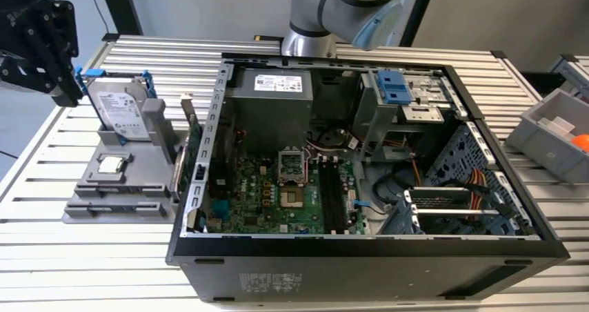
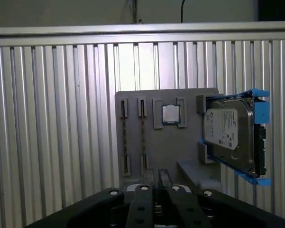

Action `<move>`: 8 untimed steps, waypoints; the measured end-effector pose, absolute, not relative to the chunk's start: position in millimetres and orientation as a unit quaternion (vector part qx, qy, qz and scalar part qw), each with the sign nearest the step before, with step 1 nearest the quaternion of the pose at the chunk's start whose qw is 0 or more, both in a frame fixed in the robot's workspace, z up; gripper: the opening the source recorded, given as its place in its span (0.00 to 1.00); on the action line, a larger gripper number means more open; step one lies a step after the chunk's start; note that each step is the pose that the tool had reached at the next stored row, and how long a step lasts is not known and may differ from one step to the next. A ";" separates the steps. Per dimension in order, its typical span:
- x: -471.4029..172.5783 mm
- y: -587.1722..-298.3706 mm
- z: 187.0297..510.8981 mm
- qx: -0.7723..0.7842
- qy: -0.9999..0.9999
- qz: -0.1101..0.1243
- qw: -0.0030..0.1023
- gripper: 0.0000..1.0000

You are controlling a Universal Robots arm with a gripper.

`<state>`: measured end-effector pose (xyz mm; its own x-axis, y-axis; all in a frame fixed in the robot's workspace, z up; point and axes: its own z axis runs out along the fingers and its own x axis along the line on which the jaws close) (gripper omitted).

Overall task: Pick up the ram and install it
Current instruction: 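Pick up the ram and move it above insertion slot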

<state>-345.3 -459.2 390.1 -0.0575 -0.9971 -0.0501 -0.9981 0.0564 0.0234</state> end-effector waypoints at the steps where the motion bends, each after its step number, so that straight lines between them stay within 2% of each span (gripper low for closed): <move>1: -345.3 -459.2 390.1 -0.686 0.727 0.026 0.010 1.00; 8: -345.3 -459.2 390.1 -0.687 0.726 0.026 0.010 1.00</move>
